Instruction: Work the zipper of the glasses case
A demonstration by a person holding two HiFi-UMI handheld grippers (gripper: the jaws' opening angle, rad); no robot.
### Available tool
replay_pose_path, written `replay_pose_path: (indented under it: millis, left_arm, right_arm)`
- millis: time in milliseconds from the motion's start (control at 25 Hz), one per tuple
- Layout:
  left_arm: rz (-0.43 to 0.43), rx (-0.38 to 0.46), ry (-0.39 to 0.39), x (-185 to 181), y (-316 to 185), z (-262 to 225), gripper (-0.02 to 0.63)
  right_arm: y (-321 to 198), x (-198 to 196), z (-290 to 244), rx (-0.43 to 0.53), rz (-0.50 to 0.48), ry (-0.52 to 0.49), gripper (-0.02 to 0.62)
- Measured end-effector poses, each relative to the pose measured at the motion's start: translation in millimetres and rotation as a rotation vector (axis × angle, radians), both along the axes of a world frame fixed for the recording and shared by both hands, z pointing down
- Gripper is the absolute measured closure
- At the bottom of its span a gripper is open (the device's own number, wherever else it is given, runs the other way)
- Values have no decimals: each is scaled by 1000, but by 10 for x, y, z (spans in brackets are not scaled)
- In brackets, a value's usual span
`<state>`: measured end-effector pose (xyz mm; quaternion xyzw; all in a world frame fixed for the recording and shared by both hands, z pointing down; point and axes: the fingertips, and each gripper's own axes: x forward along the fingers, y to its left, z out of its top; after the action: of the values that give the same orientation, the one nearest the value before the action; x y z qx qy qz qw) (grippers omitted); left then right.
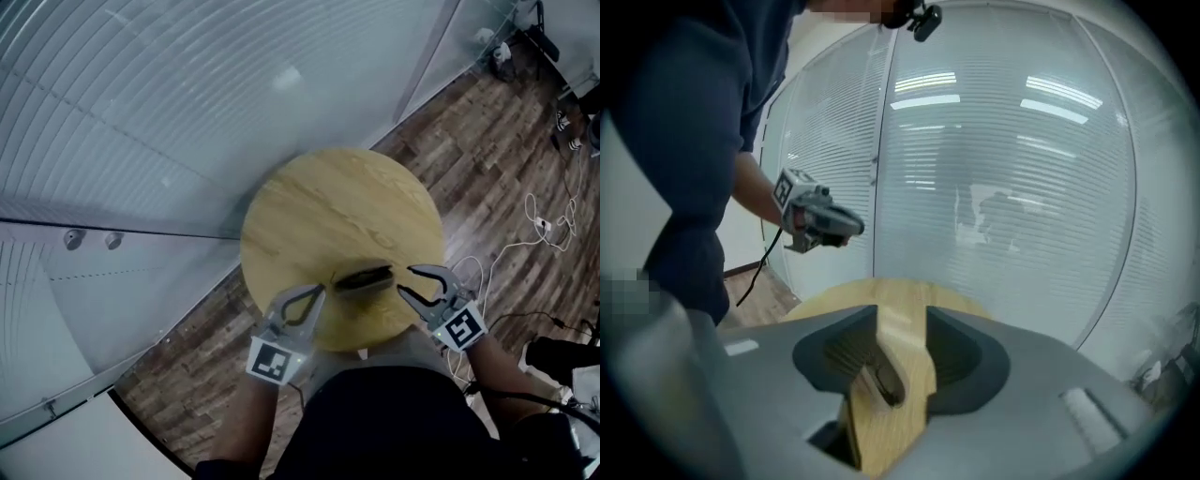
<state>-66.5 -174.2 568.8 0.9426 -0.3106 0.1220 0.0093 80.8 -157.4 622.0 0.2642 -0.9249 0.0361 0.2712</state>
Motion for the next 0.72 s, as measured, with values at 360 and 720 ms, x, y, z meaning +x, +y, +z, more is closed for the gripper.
replay_pose_path:
  millis: [360,720]
  left_arm:
    - [-249,-139,82,-502,-207,-95,600]
    - [-346,-169,117,-698,-81,-47,600]
  right_arm:
    - [-41,-143,898,-134,-157,38,244]
    - [-43,-288,1636,-135,-377,251,138]
